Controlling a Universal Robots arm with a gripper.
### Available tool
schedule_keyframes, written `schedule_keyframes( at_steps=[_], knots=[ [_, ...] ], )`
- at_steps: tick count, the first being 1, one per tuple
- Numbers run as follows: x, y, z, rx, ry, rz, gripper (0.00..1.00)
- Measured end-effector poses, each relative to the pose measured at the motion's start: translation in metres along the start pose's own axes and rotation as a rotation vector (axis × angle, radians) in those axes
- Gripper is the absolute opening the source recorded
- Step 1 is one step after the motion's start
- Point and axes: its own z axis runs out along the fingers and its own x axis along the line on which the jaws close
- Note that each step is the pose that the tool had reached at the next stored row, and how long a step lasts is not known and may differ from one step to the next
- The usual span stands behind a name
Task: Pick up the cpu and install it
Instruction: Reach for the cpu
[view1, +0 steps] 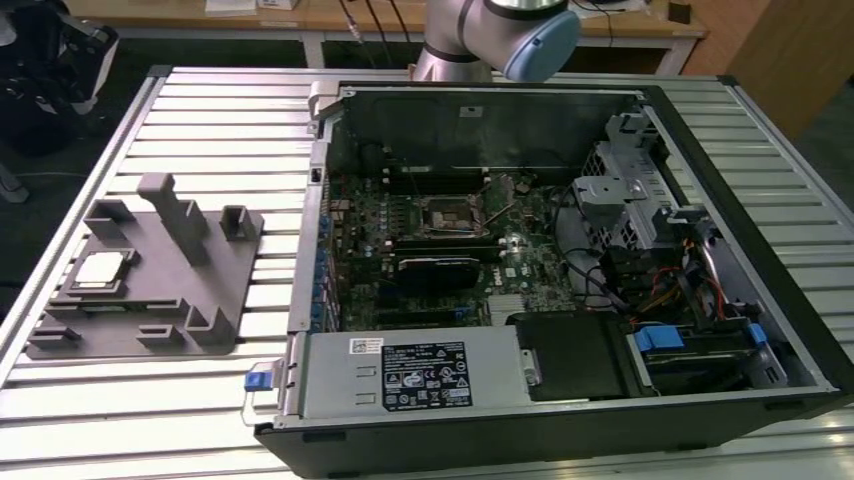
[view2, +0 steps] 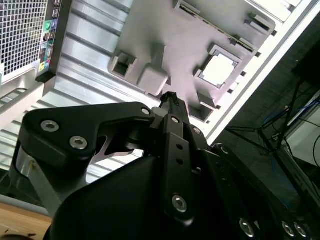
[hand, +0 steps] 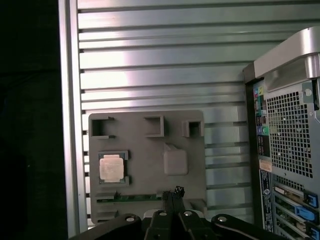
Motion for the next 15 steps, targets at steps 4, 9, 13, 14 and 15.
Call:
schedule_keyframes(
  at_steps=[4,9,13,14,15],
  knots=[
    [0.0062,-0.0008,0.0017,0.0000,0.0000,0.000,0.11],
    [0.0108,-0.0015,0.0066,0.0001,0.0008,0.000,0.11],
    [0.0145,-0.0022,0.0118,0.0002,0.0017,0.000,0.11],
    [0.0154,-0.0024,0.0131,0.0001,0.0018,0.000,0.11],
    [0.0163,-0.0026,0.0145,0.0002,0.0020,0.000,0.11]
  ],
)
